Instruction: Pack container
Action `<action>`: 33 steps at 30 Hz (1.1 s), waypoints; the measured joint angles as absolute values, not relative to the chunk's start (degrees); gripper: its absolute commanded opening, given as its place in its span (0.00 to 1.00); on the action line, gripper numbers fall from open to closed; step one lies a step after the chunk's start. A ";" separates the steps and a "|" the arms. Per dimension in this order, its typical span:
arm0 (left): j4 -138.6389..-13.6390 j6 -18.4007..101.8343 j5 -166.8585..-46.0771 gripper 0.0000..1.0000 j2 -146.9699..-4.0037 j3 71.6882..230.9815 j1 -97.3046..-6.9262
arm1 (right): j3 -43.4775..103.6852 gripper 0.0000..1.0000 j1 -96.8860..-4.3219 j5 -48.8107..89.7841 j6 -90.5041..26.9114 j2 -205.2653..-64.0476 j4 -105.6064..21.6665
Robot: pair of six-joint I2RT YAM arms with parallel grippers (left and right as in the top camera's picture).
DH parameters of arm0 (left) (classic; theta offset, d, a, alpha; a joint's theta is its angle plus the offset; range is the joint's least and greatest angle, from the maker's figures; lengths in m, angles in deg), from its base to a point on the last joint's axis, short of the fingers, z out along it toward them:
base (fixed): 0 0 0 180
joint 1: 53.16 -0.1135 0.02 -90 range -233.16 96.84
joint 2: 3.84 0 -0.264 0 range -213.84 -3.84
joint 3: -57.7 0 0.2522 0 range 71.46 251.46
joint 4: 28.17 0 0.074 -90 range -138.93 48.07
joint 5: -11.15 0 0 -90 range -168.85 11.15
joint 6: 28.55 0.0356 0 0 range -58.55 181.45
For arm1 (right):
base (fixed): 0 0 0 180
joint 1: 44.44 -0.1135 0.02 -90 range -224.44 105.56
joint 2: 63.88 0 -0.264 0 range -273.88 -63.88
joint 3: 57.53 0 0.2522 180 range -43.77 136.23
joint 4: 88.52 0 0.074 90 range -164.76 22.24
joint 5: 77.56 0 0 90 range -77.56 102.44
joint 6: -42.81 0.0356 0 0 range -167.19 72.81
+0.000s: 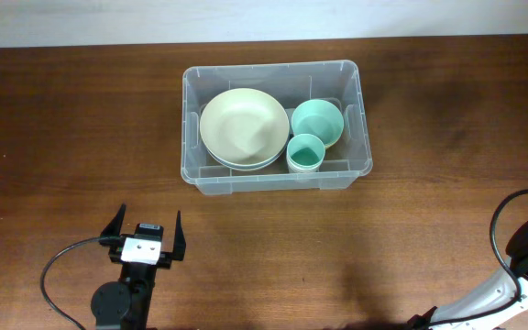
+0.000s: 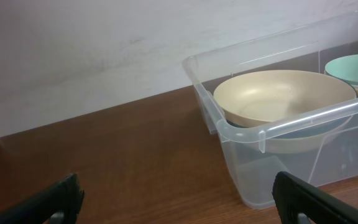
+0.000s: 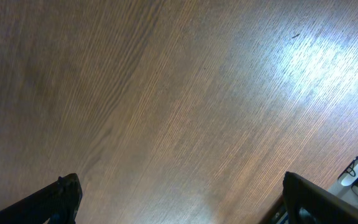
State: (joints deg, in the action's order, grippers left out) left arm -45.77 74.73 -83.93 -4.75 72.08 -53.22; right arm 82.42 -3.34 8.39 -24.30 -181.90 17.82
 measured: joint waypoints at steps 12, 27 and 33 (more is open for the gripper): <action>-45.77 74.73 -83.93 1.00 -4.75 72.08 -53.22 | 82.42 0.99 -3.34 8.39 -24.30 -181.90 17.82; -45.77 74.73 -83.93 1.00 -4.75 72.08 -53.22 | 81.65 0.99 -5.26 8.35 -24.30 -179.19 13.34; -45.77 74.73 -83.91 1.00 -4.75 72.08 -53.22 | 73.63 0.99 -15.01 7.89 -24.85 -164.72 -5.74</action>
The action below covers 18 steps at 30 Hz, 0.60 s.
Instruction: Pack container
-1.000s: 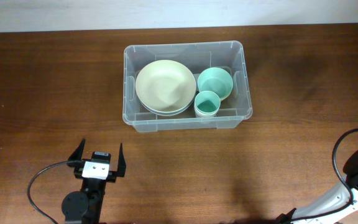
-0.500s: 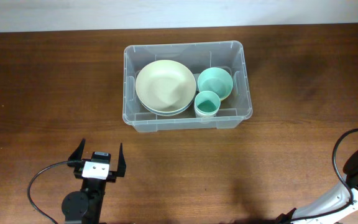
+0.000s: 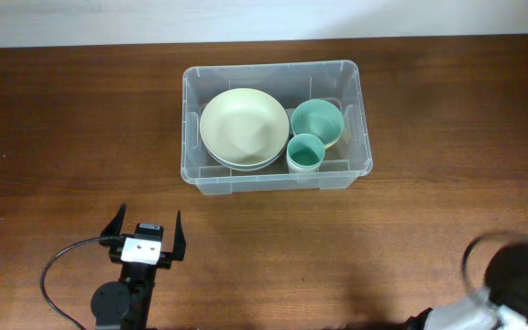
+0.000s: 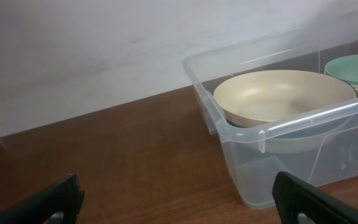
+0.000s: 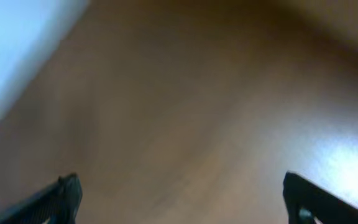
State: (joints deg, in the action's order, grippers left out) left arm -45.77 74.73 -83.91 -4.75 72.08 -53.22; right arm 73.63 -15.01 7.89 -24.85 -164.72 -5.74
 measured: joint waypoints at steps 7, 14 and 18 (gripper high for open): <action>-45.79 74.75 -83.91 1.00 -4.79 72.08 -53.22 | 49.33 0.99 -24.61 7.67 -25.41 -142.01 -31.05; -45.77 74.73 -83.89 1.00 -4.79 72.10 -53.22 | 22.14 0.99 -29.50 7.30 -25.39 -124.77 -49.94; -45.79 74.73 -83.76 1.00 -4.79 72.10 -53.22 | 5.77 0.99 -31.58 7.27 -25.44 -113.95 -65.26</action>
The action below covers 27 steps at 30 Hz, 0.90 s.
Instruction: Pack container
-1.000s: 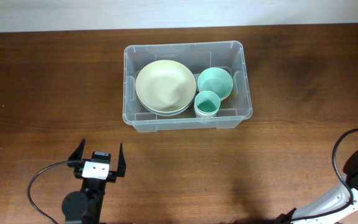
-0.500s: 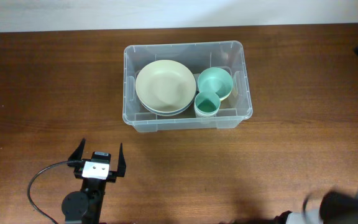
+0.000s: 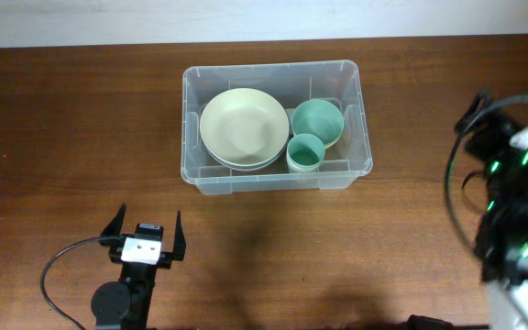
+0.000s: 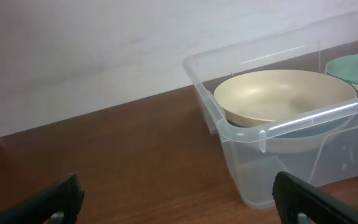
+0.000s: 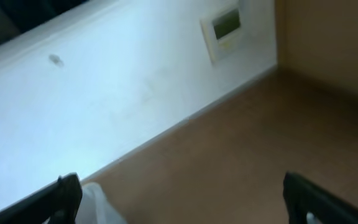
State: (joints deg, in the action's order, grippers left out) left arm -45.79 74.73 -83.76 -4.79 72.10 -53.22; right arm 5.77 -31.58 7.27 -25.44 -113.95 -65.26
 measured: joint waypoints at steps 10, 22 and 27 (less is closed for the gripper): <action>-45.79 74.73 -83.74 1.00 -4.79 72.10 -53.22 | -27.30 0.99 -38.88 7.12 -32.21 -91.76 -90.70; -45.79 74.73 -83.74 1.00 -4.79 72.10 -53.22 | -41.88 0.99 -42.09 7.34 -34.16 -73.95 -91.66; -45.79 74.73 -83.74 1.00 -4.79 72.10 -53.22 | -42.87 0.99 -42.13 7.38 -34.20 -68.13 -83.77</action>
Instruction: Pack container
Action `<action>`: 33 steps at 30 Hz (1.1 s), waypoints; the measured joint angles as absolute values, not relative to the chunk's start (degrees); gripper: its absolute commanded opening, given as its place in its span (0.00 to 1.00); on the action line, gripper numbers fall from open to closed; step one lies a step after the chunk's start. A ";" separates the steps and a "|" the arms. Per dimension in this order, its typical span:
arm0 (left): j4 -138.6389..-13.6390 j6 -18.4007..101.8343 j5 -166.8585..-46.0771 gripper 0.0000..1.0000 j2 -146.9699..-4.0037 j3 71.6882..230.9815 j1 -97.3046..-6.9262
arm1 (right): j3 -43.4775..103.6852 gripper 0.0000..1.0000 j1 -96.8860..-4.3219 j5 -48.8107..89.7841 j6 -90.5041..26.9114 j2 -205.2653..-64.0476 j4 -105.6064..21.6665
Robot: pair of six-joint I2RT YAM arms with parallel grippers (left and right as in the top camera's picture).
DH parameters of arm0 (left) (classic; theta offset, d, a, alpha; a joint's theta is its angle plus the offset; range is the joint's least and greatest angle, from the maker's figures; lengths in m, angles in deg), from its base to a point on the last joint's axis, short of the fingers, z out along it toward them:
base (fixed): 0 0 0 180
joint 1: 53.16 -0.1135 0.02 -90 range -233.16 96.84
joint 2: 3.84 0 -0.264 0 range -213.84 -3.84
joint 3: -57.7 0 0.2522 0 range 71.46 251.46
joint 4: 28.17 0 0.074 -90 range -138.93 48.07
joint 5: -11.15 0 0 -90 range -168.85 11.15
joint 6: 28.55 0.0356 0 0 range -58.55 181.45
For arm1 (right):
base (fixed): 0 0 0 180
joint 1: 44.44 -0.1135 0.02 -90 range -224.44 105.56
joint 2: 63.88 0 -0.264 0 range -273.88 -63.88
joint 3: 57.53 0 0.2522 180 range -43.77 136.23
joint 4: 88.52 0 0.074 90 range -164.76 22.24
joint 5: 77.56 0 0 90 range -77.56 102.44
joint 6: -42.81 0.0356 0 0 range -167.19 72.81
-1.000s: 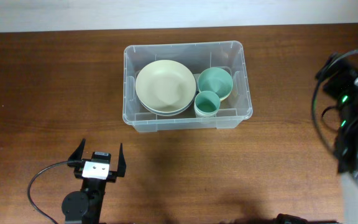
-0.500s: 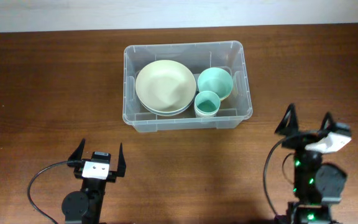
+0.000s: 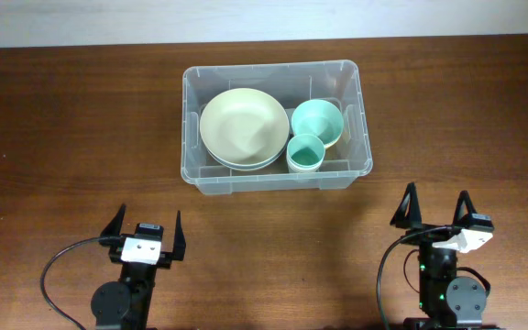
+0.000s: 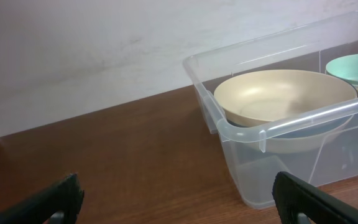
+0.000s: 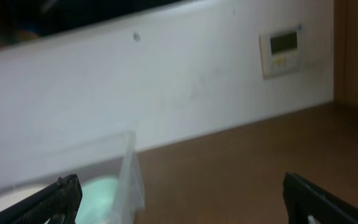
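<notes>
A clear plastic container (image 3: pixel 192 174) stands at the table's middle back. Inside lie a stack of cream bowls (image 3: pixel 243 127), a teal bowl (image 3: pixel 317 121) and a teal cup (image 3: pixel 305 152). My left gripper (image 3: pixel 145 227) rests open near the front left, empty, facing the container (image 4: pixel 253 134). My right gripper (image 3: pixel 436 209) stands open at the front right, empty; its wrist view shows the container's corner (image 5: pixel 129 180) and the teal bowl (image 5: pixel 101 190).
A white wall (image 5: pixel 166 81) with a small thermostat panel (image 5: pixel 281 51) runs behind the brown wooden table (image 3: pixel 71 137). Black cables (image 3: pixel 58 266) loop by the arm bases at the front edge.
My right arm was blurred high at the right edge; it now sits low at the front right, its wrist camera facing the container. The left arm has not moved.
The container held the bowls and cup throughout. My right arm was at the far right corner facing the tabletop, then blurred there, then at the right edge facing the wall, and now stands at the front right. The left gripper stayed open in place.
</notes>
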State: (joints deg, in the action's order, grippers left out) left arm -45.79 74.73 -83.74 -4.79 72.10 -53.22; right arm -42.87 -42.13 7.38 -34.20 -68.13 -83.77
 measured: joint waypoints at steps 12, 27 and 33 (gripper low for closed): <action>-45.79 74.73 -83.74 1.00 -4.79 72.10 -53.22 | -43.17 0.99 -43.29 8.08 -37.30 -64.73 -71.03; -45.79 74.73 -83.71 1.00 -4.79 72.10 -53.22 | -43.17 0.99 -45.72 10.84 -43.16 -64.68 -70.64; -45.79 74.73 -83.71 1.00 -4.79 72.10 -53.22 | -43.17 0.99 -45.72 11.01 -43.36 -65.40 -70.61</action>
State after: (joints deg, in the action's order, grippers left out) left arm -45.79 74.73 -83.71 -4.79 72.10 -53.22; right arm -43.17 -45.72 11.01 -43.36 -65.40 -70.61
